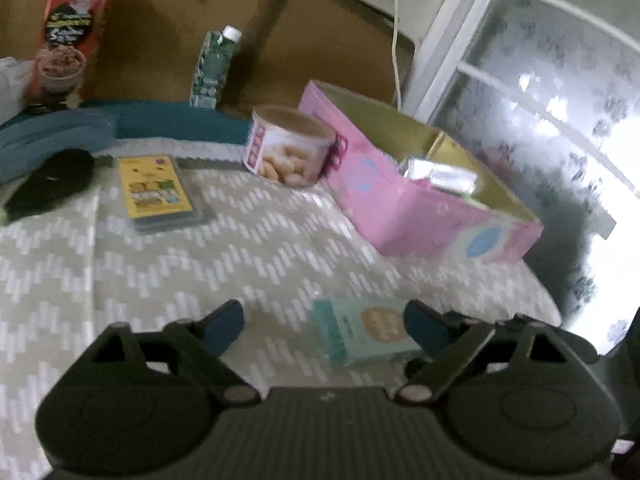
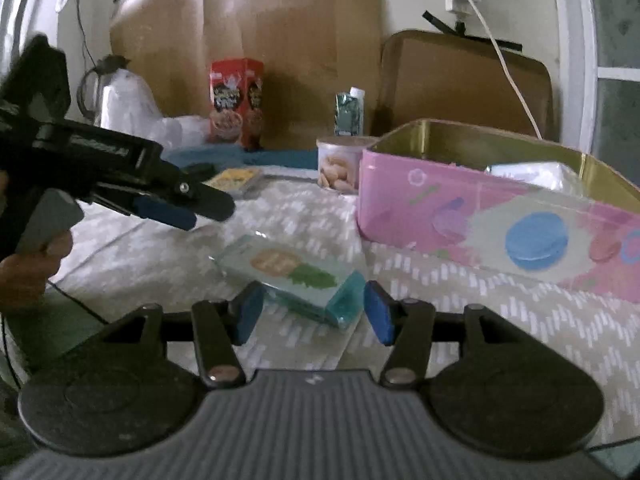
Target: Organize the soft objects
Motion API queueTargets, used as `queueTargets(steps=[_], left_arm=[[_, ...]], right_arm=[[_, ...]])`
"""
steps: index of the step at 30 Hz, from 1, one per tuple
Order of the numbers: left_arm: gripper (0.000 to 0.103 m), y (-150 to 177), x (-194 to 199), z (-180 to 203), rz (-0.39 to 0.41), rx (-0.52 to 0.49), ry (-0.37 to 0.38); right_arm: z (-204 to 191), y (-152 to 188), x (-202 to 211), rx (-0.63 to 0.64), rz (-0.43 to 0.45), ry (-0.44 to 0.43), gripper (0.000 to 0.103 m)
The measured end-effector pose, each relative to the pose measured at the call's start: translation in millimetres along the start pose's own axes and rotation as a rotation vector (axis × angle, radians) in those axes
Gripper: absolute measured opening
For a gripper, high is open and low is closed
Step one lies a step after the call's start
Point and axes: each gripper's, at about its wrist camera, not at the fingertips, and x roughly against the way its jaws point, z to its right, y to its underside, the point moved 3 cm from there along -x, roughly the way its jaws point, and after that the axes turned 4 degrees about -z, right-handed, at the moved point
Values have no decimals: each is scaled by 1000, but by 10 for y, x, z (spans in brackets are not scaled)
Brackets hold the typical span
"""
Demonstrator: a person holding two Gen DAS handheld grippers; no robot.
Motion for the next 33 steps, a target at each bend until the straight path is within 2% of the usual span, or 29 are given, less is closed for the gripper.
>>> queueTargets(steps=[1, 3, 4, 6, 7, 14, 19, 23, 25, 29, 31, 33], left_arm=[[92, -2, -33, 56, -1, -17, -14], [78, 15, -90, 174, -17, -48, 5], [75, 31, -121, 261, -33, -71, 24], [75, 60, -187, 413, -30, -130, -28], [75, 76, -213, 482, -33, -156, -29], [75, 50, -512, 978, -99, -231, 88], [75, 81, -771, 1419, -126, -349, 114], [75, 81, -961, 1679, -147, -402, 138], [74, 86, -1021, 1753, -156, -418, 150], [83, 72, -1049, 1746, -155, -416, 146], [83, 70, -1043, 1689, -148, -406, 145], [81, 89, -1047, 1696, -135, -403, 149]], right_arm=[[29, 13, -20, -10, -10, 0, 65], [27, 35, -22, 1, 3, 8, 64], [36, 51, 3, 16, 6, 5, 60], [31, 69, 49, 39, 16, 8, 51], [51, 102, 112, 40, 19, 12, 50], [463, 328, 455, -49, 53, 100, 50], [767, 492, 666, -111, 68, 200, 51], [965, 587, 784, -153, 83, 259, 51], [1037, 628, 820, -162, 90, 285, 51], [1137, 701, 896, -162, 113, 311, 52], [1163, 740, 914, -153, 120, 326, 60], [1191, 774, 916, -153, 136, 319, 62]])
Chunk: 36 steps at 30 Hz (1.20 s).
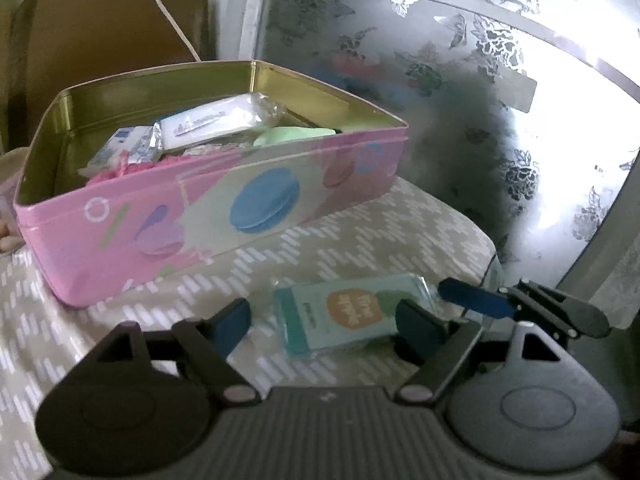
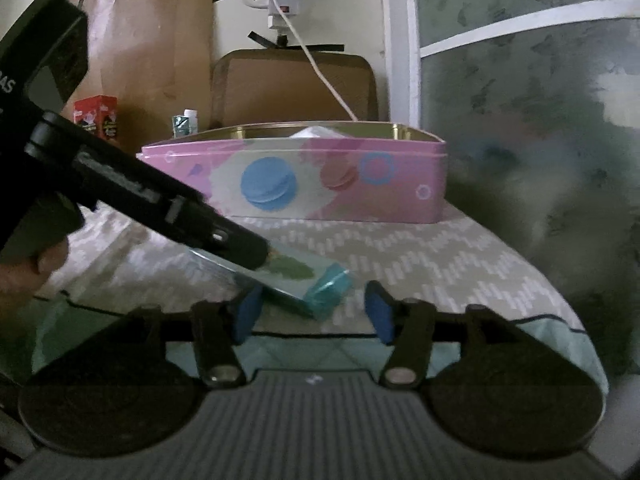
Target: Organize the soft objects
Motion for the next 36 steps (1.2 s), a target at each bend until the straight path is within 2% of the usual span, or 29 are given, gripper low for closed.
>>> queueTargets(steps=[1, 2, 3, 4, 6, 7, 8, 9, 10, 11, 13, 15, 19, 20, 22, 23, 25, 27, 29, 30, 32, 34, 36], left_arm=[[76, 17, -6, 53, 2, -25, 0], [77, 30, -1, 105, 3, -47, 1], [77, 37, 3, 139, 11, -53, -29], [77, 31, 16, 131, 17, -37, -34], [75, -20, 103, 66, 36, 18, 9], [70, -60, 181, 46, 57, 33, 29], [59, -101, 257, 46, 79, 28, 46], [56, -145, 326, 61, 92, 12, 72], [56, -193, 387, 87, 101, -5, 95], [56, -239, 445, 120, 118, -28, 87], [56, -326, 549, 150, 171, -70, 35], [56, -372, 604, 84, 185, -62, 7], [59, -302, 615, -198, 161, 35, -13], [59, -265, 604, -255, 145, 62, -5], [64, -166, 547, -354, 104, 121, 28], [67, -121, 512, -380, 86, 142, 42], [69, -47, 434, -401, 48, 173, 72], [70, 1, 357, -393, 12, 202, 114], [72, 31, 298, -384, -18, 233, 160], [73, 37, 286, -377, -27, 241, 176], [81, 48, 289, -378, -31, 246, 186], [85, 49, 299, -374, -20, 246, 169], [85, 50, 295, -400, -18, 259, 157]], right_arm=[[-1, 10, -6, -4, 9, -5, 62], [-25, 14, -18, -2, 17, -10, 61], [-45, 5, -17, 0, 19, -31, 51], [-93, -20, -23, -2, 20, -22, 52], [-174, -36, -25, 17, 39, 10, 49], [-198, -45, -7, 22, 53, 14, 46], [-205, -69, 17, 14, 68, 9, 43], [-201, -113, 49, -5, 91, -2, 33], [-201, -169, 71, -16, 112, -25, 10], [-212, -241, 84, -24, 132, -50, 6], [-301, -417, 62, 14, 180, -36, 8], [-381, -553, 0, 67, 203, -8, 8], [-291, -584, 16, 11, 180, -93, 13], [-278, -544, 23, 19, 163, -102, 17], [-249, -435, 40, 43, 126, -105, 41], [-239, -378, 53, 59, 106, -116, 45], [-241, -265, 65, 106, 74, -121, 68], [-231, -187, 28, 170, 41, -112, 75], [-226, -139, -42, 224, 8, -97, 76], [-215, -131, -61, 252, 22, -94, 79], [-160, -157, -105, 243, 9, -133, 78], [-131, -205, -174, 219, -11, -151, 64], [-122, -260, -272, 163, -26, -128, 59]])
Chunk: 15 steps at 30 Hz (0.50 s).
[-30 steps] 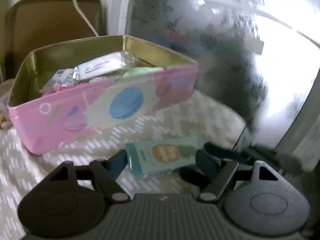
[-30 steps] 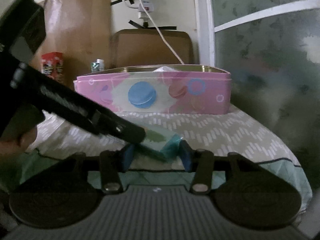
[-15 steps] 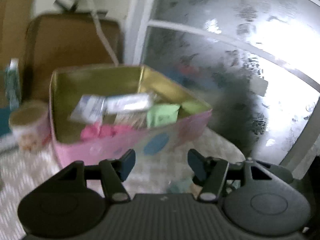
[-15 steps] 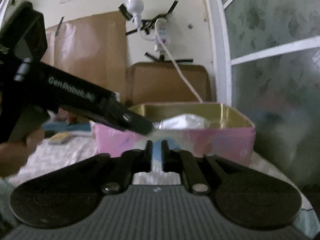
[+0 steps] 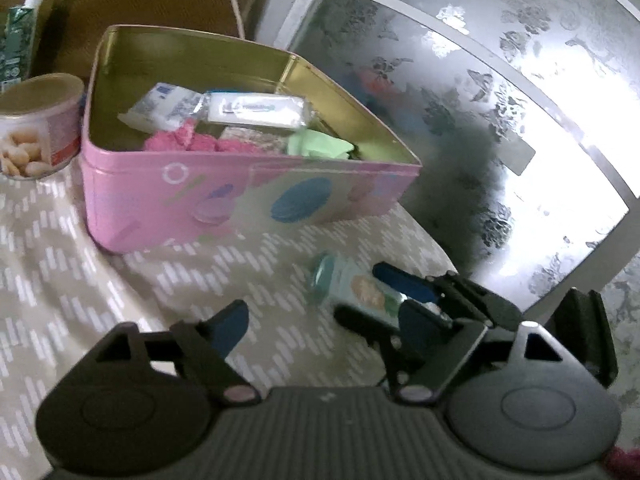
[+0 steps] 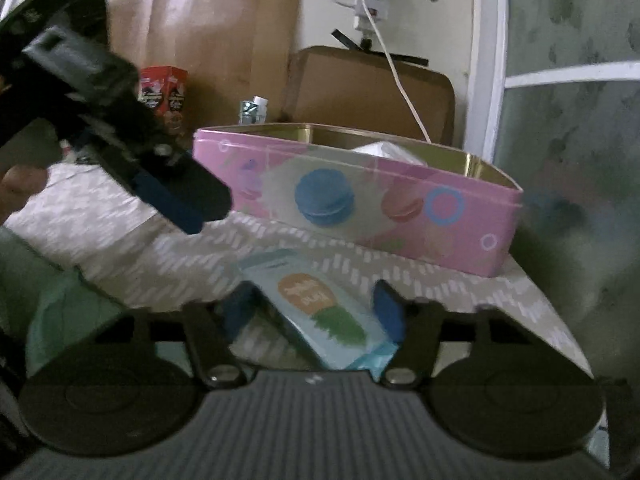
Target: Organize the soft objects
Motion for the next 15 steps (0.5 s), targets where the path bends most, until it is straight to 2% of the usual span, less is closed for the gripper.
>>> queueTargets(steps=[3, 6, 8, 9, 11, 12, 13, 15], left_arm=[[85, -6, -1, -60, -7, 34, -5], [85, -17, 16, -56, -10, 35, -3], [85, -28, 13, -36, -11, 24, 6], [85, -36, -4, -20, -13, 20, 12], [85, -42, -71, 6, -29, 17, 32], [85, -39, -119, 18, -41, 20, 41], [85, -34, -183, 35, -57, 26, 49], [91, -19, -224, 55, -58, 25, 55]], right_arm=[[19, -49, -123, -150, -12, 54, 55], [-97, -70, -119, -106, -7, 77, 56], [-78, -46, -52, -64, -16, 66, 65], [-69, -16, -2, -45, -26, 63, 77], [-43, 53, 75, -28, -24, 75, 77], [-17, 84, 107, -56, -28, 49, 64], [13, 87, 126, -109, -36, 9, 44], [-16, 58, 124, -179, -50, -10, 44]])
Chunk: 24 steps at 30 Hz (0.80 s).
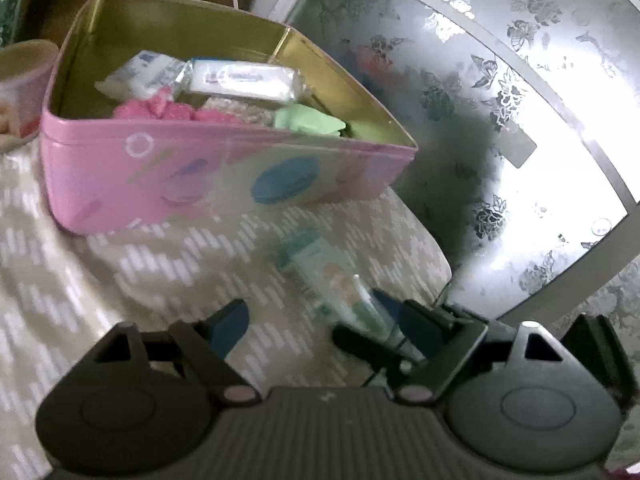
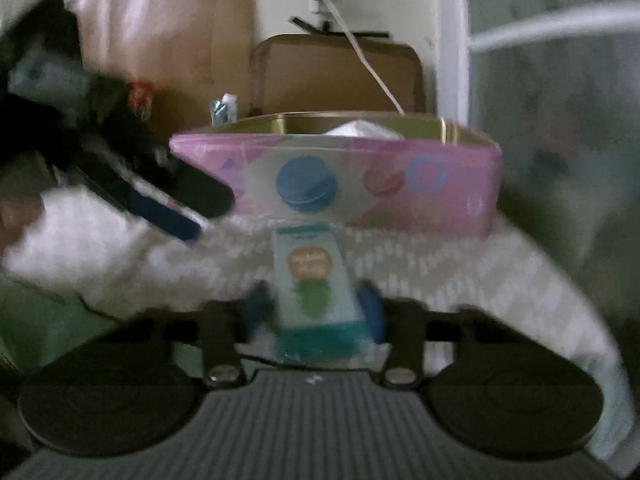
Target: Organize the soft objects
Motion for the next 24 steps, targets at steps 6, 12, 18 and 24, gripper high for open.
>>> queueTargets(steps=[6, 12, 18, 24], left_arm=[[45, 56, 143, -109, 23, 27, -58], [34, -89, 532, -27, 126, -8, -41], [35, -668, 649, 132, 231, -97, -106], [43, -1419, 190, -11, 217, -106, -237]], right_arm=[[-244, 25, -77, -194, 15, -225, 43], [-441, -111, 30, -148, 135, -212, 43], [-464, -636, -72, -73, 254, -141, 43], [-261, -1114, -695, -97, 248, -48, 44]])
